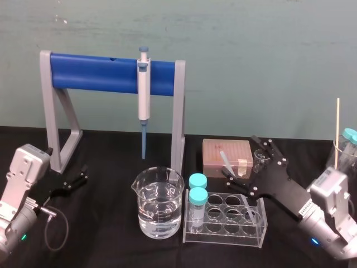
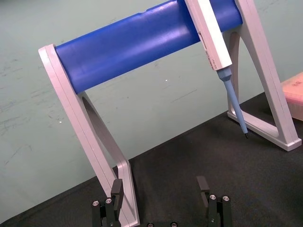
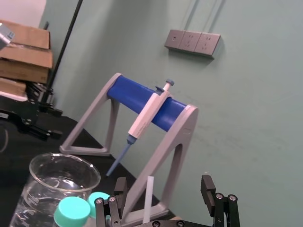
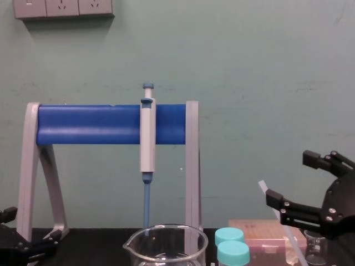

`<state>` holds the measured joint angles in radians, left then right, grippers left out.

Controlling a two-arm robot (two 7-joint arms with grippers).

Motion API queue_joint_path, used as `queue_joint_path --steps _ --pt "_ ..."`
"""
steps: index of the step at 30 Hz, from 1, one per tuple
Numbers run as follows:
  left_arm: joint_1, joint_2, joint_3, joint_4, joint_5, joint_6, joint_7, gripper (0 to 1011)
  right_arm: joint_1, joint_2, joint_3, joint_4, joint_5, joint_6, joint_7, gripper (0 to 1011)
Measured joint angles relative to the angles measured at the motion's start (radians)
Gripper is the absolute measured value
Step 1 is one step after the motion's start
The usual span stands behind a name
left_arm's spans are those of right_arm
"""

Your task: Pick up the stirring rod with one hand, then place it down.

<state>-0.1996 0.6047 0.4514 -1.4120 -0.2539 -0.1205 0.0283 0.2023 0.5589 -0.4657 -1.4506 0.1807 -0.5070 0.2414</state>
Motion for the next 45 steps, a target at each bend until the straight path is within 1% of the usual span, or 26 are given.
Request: queue_joint_path --steps 5,8,9,11,14,24,32,45 --pt "0.000 0.000 0.000 0.000 0.000 0.000 0.000 1000 0.022 -0.022 0.000 0.028 0.058 0.031 0.058 1003" --pt "0.000 0.000 0.000 0.000 0.000 0.000 0.000 1000 0.032 -0.032 0.000 0.046 0.078 0.048 0.078 1003" --pt "0.000 0.000 0.000 0.000 0.000 0.000 0.000 1001 0.040 -0.040 0.000 0.059 0.095 0.064 0.097 1003" --pt "0.000 0.000 0.000 0.000 0.000 0.000 0.000 1000 0.051 -0.049 0.000 0.078 0.113 0.086 0.120 1003" --pt "0.000 0.000 0.000 0.000 0.000 0.000 0.000 1000 0.063 -0.057 -0.002 0.095 0.123 0.108 0.146 1003" --pt "0.000 0.000 0.000 0.000 0.000 0.000 0.000 1000 0.080 -0.079 0.001 0.128 0.130 0.139 0.190 1003" --pt "0.000 0.000 0.000 0.000 0.000 0.000 0.000 1000 0.087 -0.093 0.015 0.150 0.133 0.167 0.212 1003" --pt "0.000 0.000 0.000 0.000 0.000 0.000 0.000 1000 0.086 -0.110 0.041 0.165 0.126 0.188 0.238 1003"
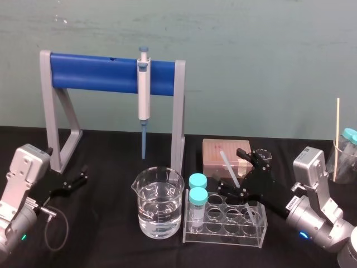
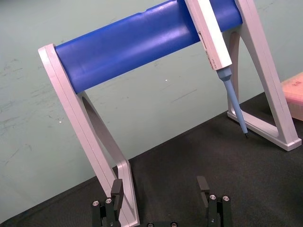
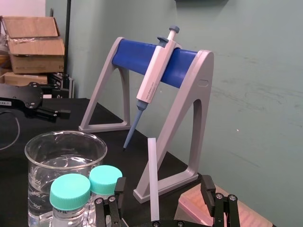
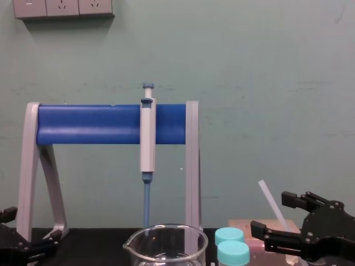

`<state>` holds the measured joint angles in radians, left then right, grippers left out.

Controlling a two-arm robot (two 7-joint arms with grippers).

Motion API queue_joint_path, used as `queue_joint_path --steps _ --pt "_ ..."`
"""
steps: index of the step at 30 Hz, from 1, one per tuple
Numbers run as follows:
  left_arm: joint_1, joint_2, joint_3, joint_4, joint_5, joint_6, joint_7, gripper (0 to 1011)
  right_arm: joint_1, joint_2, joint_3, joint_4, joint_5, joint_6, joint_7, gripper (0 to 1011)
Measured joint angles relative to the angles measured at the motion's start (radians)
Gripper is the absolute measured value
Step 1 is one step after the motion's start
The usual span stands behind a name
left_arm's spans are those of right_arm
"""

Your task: Pick up the stirring rod with one hand, then place it down.

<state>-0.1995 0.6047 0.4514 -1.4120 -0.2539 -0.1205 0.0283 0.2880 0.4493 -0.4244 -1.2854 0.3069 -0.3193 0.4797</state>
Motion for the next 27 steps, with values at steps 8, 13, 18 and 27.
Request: queue_joint_path --steps 8,13,18,27 --pt "0.000 0.000 0.000 0.000 0.000 0.000 0.000 1000 -0.005 -0.003 0.007 -0.002 -0.009 0.005 -0.001 1003" --pt "0.000 0.000 0.000 0.000 0.000 0.000 0.000 1000 -0.005 -0.003 0.006 -0.003 -0.009 0.004 -0.001 1003" --pt "0.000 0.000 0.000 0.000 0.000 0.000 0.000 1001 -0.004 -0.002 0.005 -0.003 -0.008 0.003 -0.002 1003" --pt "0.000 0.000 0.000 0.000 0.000 0.000 0.000 1000 -0.003 -0.002 0.004 -0.003 -0.007 0.002 -0.003 840"
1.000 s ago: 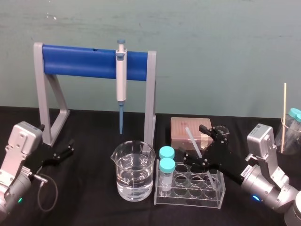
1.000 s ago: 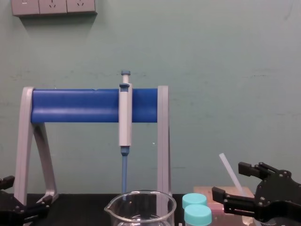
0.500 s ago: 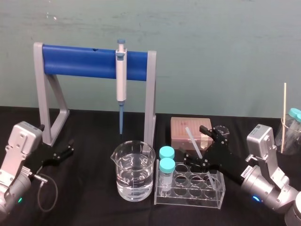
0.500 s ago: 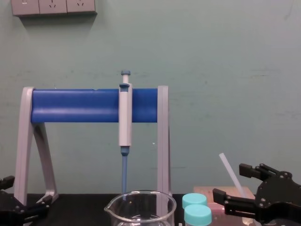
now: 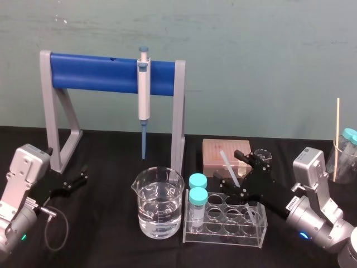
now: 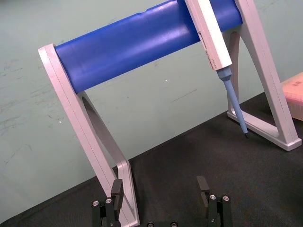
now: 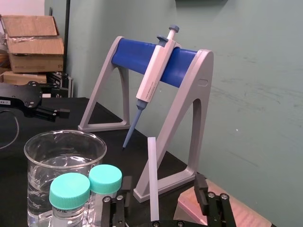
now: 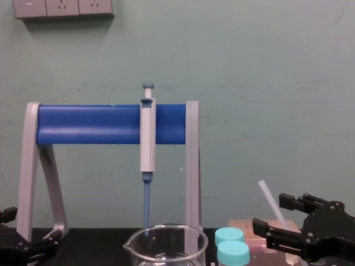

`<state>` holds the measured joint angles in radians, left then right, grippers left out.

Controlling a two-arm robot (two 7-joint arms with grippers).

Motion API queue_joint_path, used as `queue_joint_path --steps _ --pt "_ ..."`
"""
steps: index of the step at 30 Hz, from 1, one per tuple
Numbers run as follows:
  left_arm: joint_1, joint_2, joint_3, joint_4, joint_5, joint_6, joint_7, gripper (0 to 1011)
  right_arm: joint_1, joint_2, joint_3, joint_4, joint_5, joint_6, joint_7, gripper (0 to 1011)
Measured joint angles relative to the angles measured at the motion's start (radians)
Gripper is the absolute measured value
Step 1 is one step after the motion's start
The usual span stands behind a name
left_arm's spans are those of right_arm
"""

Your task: Pick up the stirring rod with one hand, then place it down.

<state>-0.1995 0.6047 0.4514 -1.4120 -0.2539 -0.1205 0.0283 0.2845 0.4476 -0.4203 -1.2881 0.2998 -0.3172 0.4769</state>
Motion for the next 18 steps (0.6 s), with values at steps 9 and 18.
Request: queue_joint_path --steps 9,18 --pt "0.000 0.000 0.000 0.000 0.000 0.000 0.000 1000 0.000 0.000 0.000 0.000 0.001 -0.001 0.000 595" --pt "0.000 0.000 0.000 0.000 0.000 0.000 0.000 1000 0.000 0.000 -0.001 0.000 0.001 -0.001 0.000 286"
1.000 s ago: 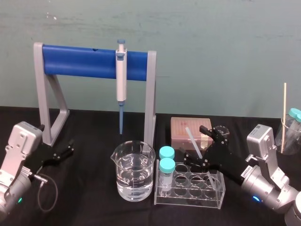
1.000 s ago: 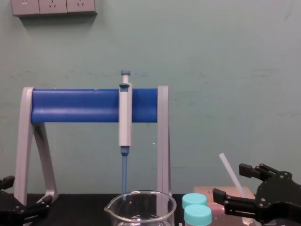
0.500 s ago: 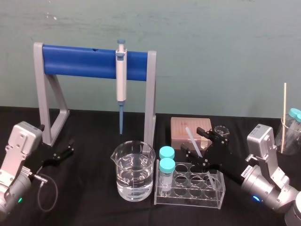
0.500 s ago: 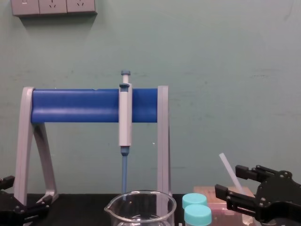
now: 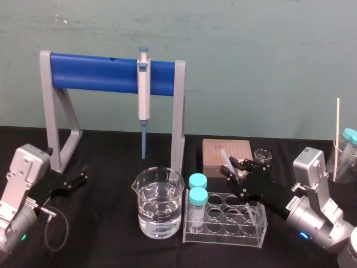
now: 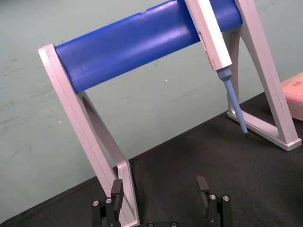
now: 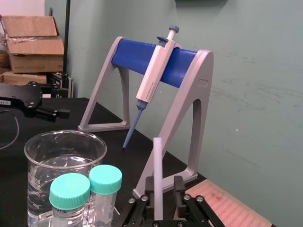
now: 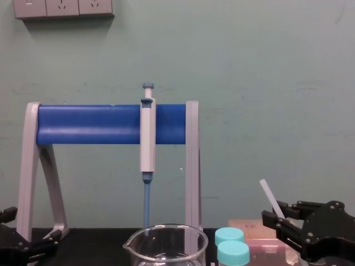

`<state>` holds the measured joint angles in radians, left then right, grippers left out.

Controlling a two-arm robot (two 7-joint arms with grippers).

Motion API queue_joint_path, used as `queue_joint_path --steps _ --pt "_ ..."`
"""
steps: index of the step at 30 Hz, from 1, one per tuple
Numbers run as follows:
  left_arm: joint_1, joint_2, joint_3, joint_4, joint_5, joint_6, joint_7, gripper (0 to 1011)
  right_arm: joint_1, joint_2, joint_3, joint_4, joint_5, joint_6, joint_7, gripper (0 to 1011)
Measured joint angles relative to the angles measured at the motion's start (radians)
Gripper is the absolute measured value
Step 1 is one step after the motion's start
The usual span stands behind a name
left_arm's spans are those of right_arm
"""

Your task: Pick up the stirring rod with one hand, then place it down.

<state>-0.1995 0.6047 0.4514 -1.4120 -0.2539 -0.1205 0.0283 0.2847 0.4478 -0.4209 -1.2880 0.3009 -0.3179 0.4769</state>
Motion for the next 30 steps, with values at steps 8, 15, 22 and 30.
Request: queue_joint_path --steps 8,15,22,30 --pt "0.000 0.000 0.000 0.000 0.000 0.000 0.000 1000 0.000 0.000 0.000 0.000 0.000 0.000 0.000 75" --pt "0.000 0.000 0.000 0.000 0.000 0.000 0.000 1000 0.000 0.000 0.000 0.000 0.000 0.000 0.000 75" --pt "0.000 0.000 0.000 0.000 0.000 0.000 0.000 1000 0.000 0.000 0.000 0.000 0.000 0.000 0.000 75" --pt "0.000 0.000 0.000 0.000 0.000 0.000 0.000 1000 -0.001 -0.003 0.005 -0.001 -0.003 0.002 -0.003 75"
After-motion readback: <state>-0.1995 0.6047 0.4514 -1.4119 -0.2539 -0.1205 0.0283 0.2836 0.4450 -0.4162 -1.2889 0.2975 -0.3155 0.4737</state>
